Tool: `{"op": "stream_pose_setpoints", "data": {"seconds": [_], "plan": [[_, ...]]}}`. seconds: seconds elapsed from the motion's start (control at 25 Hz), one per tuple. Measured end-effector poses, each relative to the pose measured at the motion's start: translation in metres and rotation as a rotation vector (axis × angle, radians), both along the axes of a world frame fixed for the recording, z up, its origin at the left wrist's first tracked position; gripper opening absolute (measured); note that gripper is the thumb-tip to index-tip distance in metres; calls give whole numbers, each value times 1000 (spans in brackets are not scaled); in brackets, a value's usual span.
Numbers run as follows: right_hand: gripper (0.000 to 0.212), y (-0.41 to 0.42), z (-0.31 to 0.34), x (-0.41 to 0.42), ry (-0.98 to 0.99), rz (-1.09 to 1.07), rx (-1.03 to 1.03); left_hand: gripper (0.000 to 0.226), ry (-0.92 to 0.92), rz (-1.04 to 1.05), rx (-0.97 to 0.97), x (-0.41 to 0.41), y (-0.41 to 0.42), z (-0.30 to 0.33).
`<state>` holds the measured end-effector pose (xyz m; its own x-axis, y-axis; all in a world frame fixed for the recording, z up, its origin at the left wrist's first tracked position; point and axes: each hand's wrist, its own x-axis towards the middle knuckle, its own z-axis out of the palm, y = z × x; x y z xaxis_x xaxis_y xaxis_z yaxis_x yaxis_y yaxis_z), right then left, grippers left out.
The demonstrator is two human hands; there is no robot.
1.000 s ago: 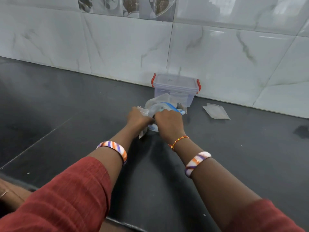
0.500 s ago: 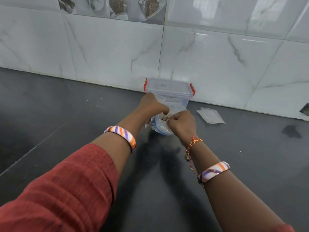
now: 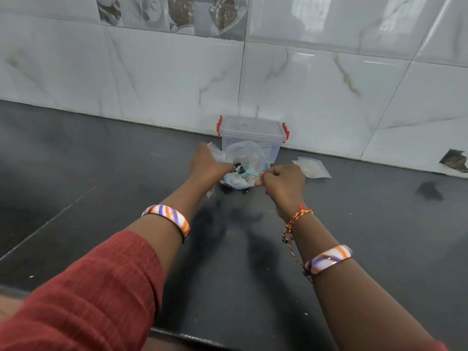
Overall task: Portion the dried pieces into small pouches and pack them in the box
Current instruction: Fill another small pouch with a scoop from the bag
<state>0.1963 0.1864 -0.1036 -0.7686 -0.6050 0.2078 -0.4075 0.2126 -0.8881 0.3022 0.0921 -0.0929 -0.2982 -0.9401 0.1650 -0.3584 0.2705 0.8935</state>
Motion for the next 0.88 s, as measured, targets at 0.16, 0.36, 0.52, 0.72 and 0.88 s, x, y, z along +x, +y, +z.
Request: {"op": "stream_pose_setpoints", "data": {"seconds": [0.16,0.36,0.52,0.72,0.88], "plan": [[35,31,8,-1,-115,24,-104,61,85,118,-98,16,20,-10],[27,68,45,20,-9,150,-213,73,-30,17,-196,22,52,-16],[20,87,52,44,613,248,-26,75,76,-62,-185,20,75,-8],[30,109,50,61,1309,47,117,62,228,-108,-53,20,91,-2],[34,107,41,61,1444,43,133,54,259,-103,-40,20,88,-5]]}}
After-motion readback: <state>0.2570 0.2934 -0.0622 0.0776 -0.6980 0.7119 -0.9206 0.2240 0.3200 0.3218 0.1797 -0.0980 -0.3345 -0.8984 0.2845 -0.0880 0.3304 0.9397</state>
